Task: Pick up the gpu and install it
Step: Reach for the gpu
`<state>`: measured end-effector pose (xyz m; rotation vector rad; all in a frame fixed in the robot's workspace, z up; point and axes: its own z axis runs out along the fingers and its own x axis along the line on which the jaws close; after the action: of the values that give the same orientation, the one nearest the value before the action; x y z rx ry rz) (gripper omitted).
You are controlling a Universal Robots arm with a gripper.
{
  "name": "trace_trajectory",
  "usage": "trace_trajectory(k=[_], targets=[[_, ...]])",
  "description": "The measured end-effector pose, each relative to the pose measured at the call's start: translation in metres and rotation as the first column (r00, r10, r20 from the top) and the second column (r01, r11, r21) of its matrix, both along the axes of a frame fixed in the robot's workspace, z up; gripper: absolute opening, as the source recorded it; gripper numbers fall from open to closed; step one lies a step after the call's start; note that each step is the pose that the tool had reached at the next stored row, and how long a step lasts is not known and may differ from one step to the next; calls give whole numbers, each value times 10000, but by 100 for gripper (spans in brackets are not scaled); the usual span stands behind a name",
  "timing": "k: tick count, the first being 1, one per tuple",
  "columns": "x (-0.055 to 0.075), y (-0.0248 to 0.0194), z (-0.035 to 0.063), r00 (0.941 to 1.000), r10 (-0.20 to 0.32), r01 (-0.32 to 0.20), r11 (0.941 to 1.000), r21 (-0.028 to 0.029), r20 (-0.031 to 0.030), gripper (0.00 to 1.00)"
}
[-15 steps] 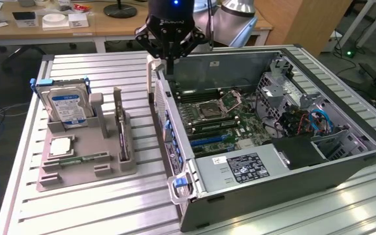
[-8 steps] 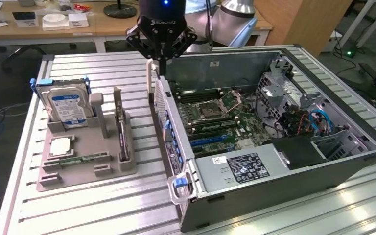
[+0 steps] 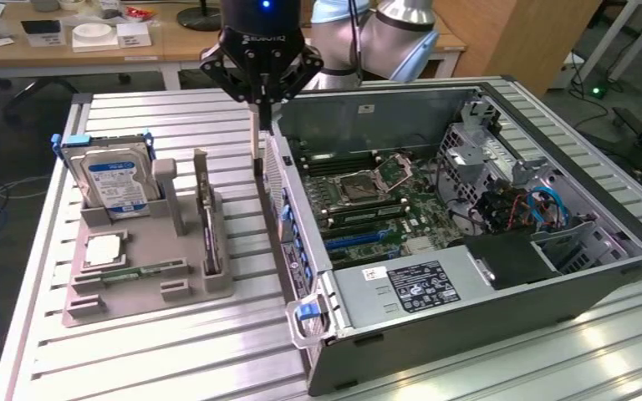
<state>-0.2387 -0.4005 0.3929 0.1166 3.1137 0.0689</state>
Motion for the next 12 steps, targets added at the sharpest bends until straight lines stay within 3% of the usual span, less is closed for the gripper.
trace_trajectory(k=[12], targets=[[-203,-7,-1,10000,-1,1,10000,0,0,11]])
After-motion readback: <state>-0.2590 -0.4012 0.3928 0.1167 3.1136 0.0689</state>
